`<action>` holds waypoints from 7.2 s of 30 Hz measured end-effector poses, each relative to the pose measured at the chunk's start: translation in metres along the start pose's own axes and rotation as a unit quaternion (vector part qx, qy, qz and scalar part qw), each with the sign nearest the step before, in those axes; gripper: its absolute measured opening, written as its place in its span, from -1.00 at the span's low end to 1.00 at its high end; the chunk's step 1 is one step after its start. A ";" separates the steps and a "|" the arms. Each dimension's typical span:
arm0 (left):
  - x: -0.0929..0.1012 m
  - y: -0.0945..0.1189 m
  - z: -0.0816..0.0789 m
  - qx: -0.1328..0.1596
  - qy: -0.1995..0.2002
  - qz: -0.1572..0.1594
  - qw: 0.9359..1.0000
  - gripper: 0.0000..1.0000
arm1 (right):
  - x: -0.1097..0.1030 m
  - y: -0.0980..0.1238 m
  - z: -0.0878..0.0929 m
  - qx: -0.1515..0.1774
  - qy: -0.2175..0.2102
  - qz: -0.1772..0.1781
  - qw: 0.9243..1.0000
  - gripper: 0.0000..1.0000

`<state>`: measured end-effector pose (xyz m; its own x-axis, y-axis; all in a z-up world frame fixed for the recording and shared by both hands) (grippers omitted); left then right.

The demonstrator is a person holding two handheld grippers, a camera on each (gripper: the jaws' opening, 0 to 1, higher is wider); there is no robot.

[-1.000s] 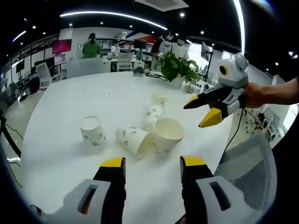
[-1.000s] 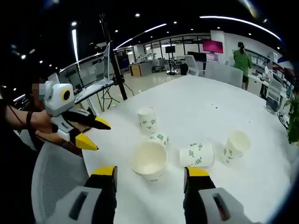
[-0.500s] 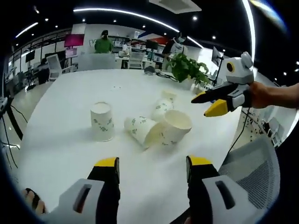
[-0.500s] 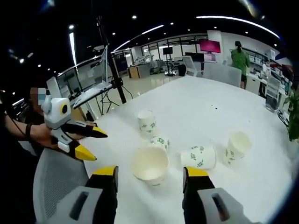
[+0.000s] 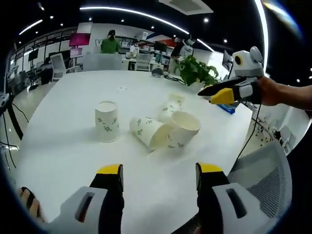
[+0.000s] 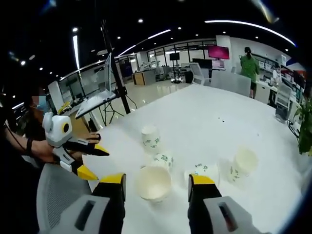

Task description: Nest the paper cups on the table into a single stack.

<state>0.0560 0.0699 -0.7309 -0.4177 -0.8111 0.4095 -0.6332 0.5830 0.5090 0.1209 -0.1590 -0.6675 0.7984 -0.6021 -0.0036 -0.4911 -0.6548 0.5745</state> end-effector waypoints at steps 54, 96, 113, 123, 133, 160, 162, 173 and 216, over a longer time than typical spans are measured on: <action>0.002 0.004 0.002 0.008 -0.012 -0.003 1.000 0.13 | -0.019 -0.196 -0.095 -0.127 0.140 -0.039 0.981 0.20; -0.016 0.006 -0.003 0.043 0.069 -0.008 0.997 0.12 | -0.041 -0.170 -0.102 -0.096 0.147 -0.079 0.981 -0.29; -0.021 0.004 -0.006 0.055 0.078 -0.008 0.995 0.10 | -0.044 -0.132 -0.109 -0.060 0.120 -0.107 0.985 -0.29; -0.024 0.000 -0.011 0.069 0.096 0.004 0.993 0.09 | -0.054 -0.111 -0.115 -0.041 0.104 -0.123 0.986 -0.29; -0.012 -0.003 -0.026 0.097 0.070 0.026 0.993 -0.03 | -0.061 -0.093 -0.113 -0.021 0.056 -0.156 0.986 -0.28; -0.018 0.001 -0.043 0.143 -0.001 0.007 0.990 -0.62 | -0.061 -0.092 -0.112 -0.002 -0.018 -0.197 0.980 -0.28; -0.019 0.002 -0.043 0.146 0.001 0.008 0.989 -0.67 | -0.062 -0.092 -0.113 0.000 -0.018 -0.201 0.979 -0.28; -0.019 0.006 -0.043 0.152 0.013 0.026 0.988 -0.88 | -0.064 -0.090 -0.114 0.009 -0.021 -0.222 0.975 -0.28; -0.020 0.002 -0.022 0.076 -0.037 0.011 0.996 -1.00 | -0.082 -0.089 -0.093 -0.035 0.071 -0.240 0.968 -0.09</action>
<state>0.0775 0.0879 -0.7218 -0.4757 -0.8026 0.3600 -0.7125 0.5916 0.3773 0.1310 -0.0087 -0.6425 0.9710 -0.1643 -0.1737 -0.0316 -0.8082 0.5880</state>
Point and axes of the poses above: the point that each gripper's makers call its tool centre point, and the gripper's own axes: y roughly backward along the fingers, x roughly to its right, z roughly out of its underside, the point moved 7 cm from there along y, roughly backward along the fingers, and after that the axes turned 11 degrees about y, right-handed, at the moved point
